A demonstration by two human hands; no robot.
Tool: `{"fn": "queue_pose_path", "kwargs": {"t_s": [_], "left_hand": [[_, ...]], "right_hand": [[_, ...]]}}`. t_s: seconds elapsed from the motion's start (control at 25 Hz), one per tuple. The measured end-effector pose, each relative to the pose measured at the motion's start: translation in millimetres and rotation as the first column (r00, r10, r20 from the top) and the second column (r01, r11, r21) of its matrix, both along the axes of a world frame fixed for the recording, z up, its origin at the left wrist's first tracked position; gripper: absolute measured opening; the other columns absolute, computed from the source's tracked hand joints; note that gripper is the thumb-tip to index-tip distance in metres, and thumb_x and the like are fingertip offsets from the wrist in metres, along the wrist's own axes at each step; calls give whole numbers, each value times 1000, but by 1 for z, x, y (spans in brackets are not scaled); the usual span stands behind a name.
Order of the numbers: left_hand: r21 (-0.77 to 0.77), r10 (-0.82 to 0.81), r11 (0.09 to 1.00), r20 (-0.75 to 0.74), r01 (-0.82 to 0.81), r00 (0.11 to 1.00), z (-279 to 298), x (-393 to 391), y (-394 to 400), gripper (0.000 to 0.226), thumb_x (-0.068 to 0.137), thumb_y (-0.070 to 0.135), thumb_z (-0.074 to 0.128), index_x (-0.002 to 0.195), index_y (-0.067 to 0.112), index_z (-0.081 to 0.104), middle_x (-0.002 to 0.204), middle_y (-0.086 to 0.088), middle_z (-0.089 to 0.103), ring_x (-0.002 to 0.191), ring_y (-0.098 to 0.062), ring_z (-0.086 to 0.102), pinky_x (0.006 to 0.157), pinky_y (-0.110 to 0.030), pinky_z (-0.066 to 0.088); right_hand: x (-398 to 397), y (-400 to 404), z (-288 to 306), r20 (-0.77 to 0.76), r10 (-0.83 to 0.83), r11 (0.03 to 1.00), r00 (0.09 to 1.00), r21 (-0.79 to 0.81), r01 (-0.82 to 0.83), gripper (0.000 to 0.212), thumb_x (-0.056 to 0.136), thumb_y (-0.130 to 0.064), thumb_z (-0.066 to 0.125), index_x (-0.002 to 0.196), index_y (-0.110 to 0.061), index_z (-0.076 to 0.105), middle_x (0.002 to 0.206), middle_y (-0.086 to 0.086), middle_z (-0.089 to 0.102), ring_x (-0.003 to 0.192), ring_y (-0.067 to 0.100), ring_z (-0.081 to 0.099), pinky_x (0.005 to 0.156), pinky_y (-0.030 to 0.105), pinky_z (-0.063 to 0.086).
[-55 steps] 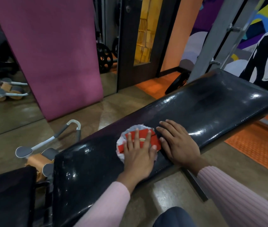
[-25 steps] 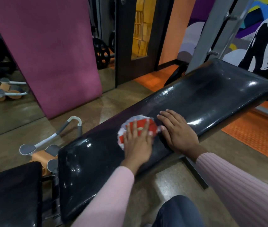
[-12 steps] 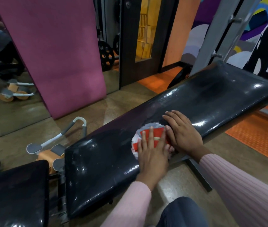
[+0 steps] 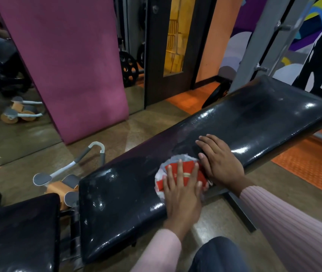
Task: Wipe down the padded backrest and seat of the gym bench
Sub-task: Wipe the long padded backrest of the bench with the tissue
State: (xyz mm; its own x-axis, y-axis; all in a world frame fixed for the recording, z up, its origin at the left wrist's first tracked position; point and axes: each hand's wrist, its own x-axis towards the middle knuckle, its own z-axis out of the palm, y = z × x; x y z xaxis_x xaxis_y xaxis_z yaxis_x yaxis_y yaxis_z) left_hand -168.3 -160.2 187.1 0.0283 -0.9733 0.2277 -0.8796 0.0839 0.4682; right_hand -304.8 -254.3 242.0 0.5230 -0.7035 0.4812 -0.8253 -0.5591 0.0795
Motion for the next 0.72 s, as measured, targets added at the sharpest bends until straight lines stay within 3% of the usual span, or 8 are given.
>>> {"fn": "queue_pose_path", "kwargs": {"t_s": [0.16,0.32,0.52,0.64,0.72], "left_hand": [[93,66,994,-43,-62,997,0,30,-22,62,86,55,-4,148,46,-2,161,-1,-2,146,-30,-9,116,-45,-3],[105,93,990,-31,-90,995,-13,31,16,61,87,58,-11,147,47,-10,160,0,-11,144,-29,-18,117,-47,-6],[-3,23,1000,8,-23,1000,-9,-5,19,54,97,51,3,149,42,14,159,-8,12,145,-37,3,115,-50,2],[80,21,997,-28,-19,999,3,15,-10,56,93,52,2,148,46,2,161,-2,-1,146,-30,-9,116,-46,-4],[129,123,985,-68,-113,990,-5,35,-11,53,96,53,5,148,45,-1,161,-1,-3,146,-27,-11,117,-45,-3]], "right_hand": [[-2,2,-1,-16,13,1000,1000,6,-13,44,101,-31,35,133,-7,54,136,10,55,134,28,42,112,42,33],[-2,5,-1,-27,11,1000,1000,4,-11,44,101,-32,34,132,-8,55,137,10,55,134,27,41,112,42,33],[-2,3,-2,-31,7,1000,999,2,-7,44,101,-31,35,132,-7,55,137,10,55,134,27,41,112,42,33],[-3,2,-1,-23,19,1000,1000,0,-19,44,100,-31,35,131,-7,55,136,11,56,133,28,42,111,42,33],[-3,3,-1,-27,28,1000,999,-10,-28,44,101,-31,35,131,-7,56,135,11,56,133,29,43,111,42,34]]}}
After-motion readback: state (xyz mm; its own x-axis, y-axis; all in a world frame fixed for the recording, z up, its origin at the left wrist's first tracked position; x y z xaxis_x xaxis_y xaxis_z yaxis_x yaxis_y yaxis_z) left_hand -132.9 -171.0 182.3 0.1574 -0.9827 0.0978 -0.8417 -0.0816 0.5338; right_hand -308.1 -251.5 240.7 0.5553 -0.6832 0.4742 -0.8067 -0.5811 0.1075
